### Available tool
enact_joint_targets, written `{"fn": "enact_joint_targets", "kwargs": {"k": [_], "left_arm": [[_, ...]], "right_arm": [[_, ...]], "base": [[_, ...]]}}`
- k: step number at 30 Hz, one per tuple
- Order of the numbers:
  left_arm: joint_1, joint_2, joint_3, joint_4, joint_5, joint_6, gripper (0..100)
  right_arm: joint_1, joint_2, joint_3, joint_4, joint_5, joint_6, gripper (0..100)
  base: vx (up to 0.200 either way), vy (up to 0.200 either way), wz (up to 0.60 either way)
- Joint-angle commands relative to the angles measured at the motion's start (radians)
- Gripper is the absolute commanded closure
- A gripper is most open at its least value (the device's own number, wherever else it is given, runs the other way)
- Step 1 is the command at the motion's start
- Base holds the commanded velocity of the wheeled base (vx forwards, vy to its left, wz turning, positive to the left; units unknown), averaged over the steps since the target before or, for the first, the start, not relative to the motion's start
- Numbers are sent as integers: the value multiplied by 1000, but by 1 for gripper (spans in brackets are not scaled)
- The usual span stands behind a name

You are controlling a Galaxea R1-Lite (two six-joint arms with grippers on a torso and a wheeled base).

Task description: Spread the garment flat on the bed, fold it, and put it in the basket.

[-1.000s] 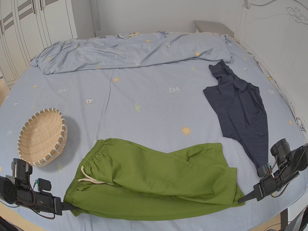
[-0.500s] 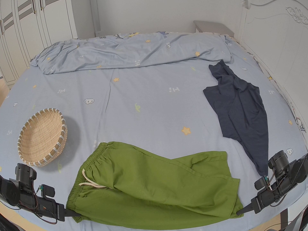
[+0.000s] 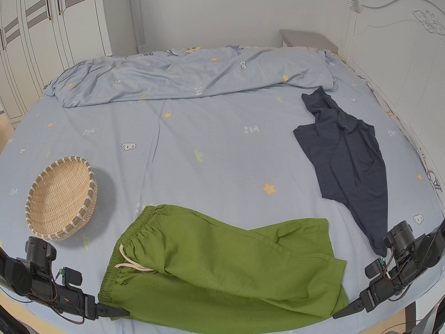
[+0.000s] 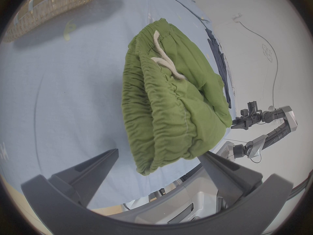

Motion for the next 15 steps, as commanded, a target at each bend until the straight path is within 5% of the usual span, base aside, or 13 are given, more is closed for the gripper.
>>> {"fn": "enact_joint_targets", "kwargs": {"k": [1,7,15], "left_arm": [[8,-7,-4,0,-5,-3,0],[79,-67,-49,10,-109,-55,0],[171,-211,-185,182,-105,-63,0]], "right_arm": [[5,-4,11,-6,2,-4,0],[-1,-137,25,-19,-4,-8,0],[-9,-278,-32,9,-2,16,0]], "base": [[0,0,0],[0,0,0],[0,0,0]]}}
